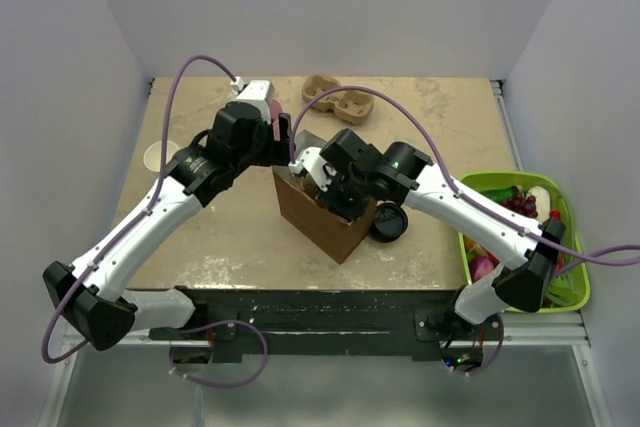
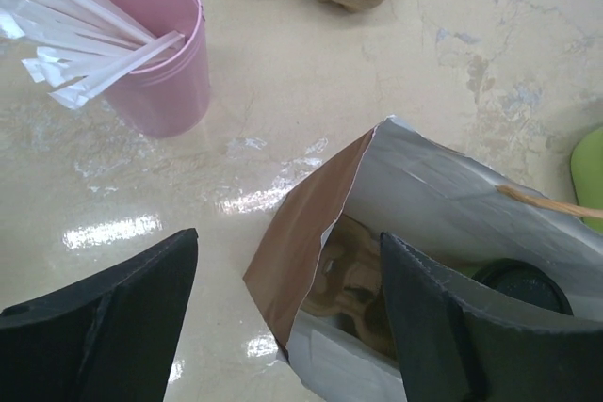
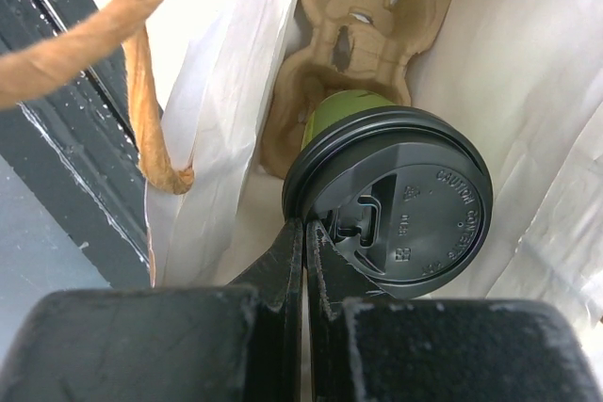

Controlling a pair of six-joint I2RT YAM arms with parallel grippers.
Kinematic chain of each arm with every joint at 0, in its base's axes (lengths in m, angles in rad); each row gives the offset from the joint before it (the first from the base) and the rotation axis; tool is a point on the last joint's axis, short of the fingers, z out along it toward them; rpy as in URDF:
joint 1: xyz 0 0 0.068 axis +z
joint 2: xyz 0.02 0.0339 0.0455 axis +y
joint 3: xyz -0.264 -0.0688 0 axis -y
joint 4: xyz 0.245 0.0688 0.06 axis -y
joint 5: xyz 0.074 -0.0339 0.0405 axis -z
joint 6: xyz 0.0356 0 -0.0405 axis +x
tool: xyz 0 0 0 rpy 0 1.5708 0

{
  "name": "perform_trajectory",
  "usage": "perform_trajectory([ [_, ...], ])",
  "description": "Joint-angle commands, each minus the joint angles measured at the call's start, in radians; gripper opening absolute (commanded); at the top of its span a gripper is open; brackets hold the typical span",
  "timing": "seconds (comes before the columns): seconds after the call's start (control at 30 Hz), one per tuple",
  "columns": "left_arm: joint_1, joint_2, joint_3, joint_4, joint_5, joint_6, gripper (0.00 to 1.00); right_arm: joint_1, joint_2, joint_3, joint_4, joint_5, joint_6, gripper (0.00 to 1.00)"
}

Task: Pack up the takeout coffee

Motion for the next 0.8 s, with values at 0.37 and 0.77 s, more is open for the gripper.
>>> perform_trajectory([
  [0.37,0.002,-0.101,0.071,-0.024,-0.128,-0.060,1.00,-0.004,-0.006,-0.038,0.053,0.002,0.004,0.00],
  [0.77,0.004,-0.179,0.044,-0.117,-0.295,-0.157,1.00,-0.004,0.020,-0.044,0.061,0.014,0.005,0.00],
])
